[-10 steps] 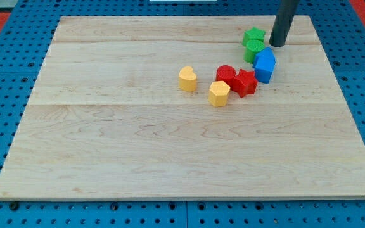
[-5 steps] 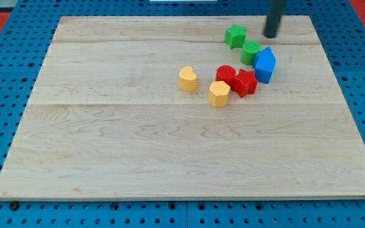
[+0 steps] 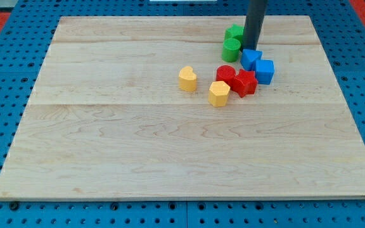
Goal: Push the green blocks and heart into the group of blocks
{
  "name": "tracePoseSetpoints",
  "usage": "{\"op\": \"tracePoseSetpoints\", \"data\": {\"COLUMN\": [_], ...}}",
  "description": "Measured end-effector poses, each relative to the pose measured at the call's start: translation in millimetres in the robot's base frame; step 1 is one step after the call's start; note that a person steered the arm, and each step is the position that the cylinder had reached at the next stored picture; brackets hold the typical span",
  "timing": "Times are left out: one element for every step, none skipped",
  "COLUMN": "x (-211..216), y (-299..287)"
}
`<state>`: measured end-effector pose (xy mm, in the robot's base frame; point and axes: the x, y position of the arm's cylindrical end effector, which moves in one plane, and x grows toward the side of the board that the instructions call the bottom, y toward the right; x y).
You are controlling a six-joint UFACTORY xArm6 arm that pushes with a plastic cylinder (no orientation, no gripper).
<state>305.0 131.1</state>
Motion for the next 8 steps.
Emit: {"op": "tracePoseSetpoints", "data": {"x": [4,20,-10,-6,-10,-26,-45,-45], "y": [-10,-27,-29,-63,-69,-81,-122,-159]}}
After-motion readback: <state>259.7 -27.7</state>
